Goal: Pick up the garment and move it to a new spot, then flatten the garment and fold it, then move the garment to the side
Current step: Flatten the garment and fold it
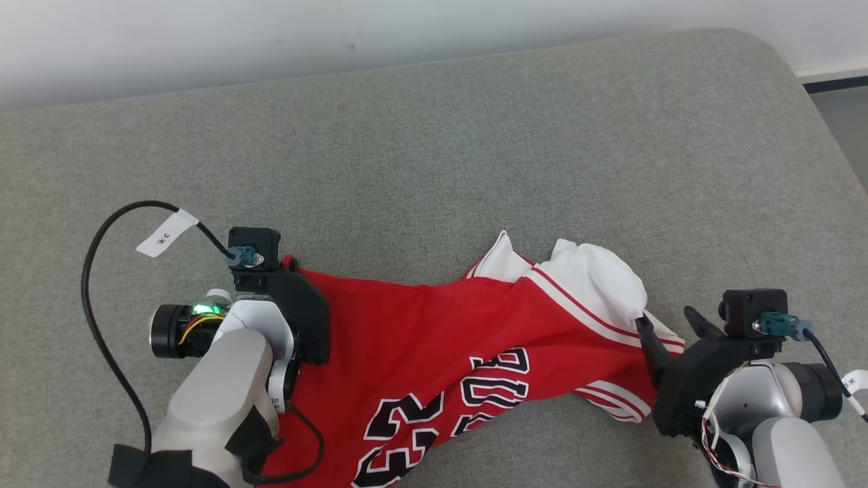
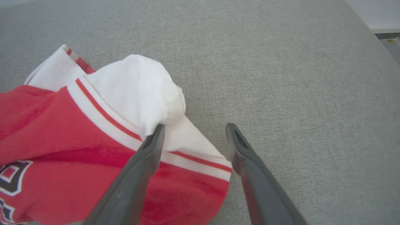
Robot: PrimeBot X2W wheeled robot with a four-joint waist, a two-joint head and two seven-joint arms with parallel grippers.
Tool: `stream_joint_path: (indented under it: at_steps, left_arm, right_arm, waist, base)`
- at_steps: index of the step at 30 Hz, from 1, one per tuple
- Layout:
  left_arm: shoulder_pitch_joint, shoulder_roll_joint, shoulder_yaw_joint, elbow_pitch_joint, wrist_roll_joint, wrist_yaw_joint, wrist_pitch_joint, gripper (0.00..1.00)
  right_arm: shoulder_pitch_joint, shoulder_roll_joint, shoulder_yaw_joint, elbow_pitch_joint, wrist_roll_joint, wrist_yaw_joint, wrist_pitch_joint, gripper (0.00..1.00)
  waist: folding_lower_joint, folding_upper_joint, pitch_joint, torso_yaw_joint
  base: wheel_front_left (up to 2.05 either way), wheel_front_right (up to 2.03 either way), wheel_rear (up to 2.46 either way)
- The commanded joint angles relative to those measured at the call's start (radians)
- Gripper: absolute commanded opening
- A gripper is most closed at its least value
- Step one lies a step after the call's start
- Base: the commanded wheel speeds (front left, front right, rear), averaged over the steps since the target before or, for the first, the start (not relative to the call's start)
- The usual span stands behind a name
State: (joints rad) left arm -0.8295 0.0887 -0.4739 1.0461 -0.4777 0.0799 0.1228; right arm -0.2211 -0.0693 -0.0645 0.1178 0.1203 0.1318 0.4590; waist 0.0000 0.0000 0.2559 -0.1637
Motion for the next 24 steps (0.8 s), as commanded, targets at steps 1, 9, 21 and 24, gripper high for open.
stream_joint_path:
  at_steps: [1,9,21,24]
  left_arm:
    - [0.014,-0.003,-0.005,0.027,-0.009,-0.005,0.001,0.00]
    - [0.005,-0.006,-0.005,0.064,-0.024,-0.013,-0.019,0.00]
    - [-0.008,-0.008,-0.016,0.107,-0.038,-0.031,-0.032,0.00]
    - [-0.018,-0.007,-0.019,0.112,-0.040,-0.033,-0.035,0.00]
  right_arm:
    - [-0.003,0.004,0.010,-0.008,0.010,-0.002,0.004,1.00]
    - [0.005,0.012,0.078,-0.054,0.099,-0.002,0.035,1.00]
    - [0.019,0.020,0.021,-0.013,0.151,-0.002,0.064,1.00]
    - [-0.008,0.019,0.029,0.021,0.192,-0.002,0.057,1.00]
  waist:
    - [0.0000,0.0000,-0.005,0.000]
    - [0.0000,0.0000,-0.026,-0.007]
    - [0.0000,0.0000,-0.028,-0.006]
    - [0.0000,0.0000,-0.019,-0.006]
  base:
    - [0.00,0.00,0.00]
    - [0.00,0.00,0.00]
    - [0.00,0.00,0.00]
    - [0.00,0.00,0.00]
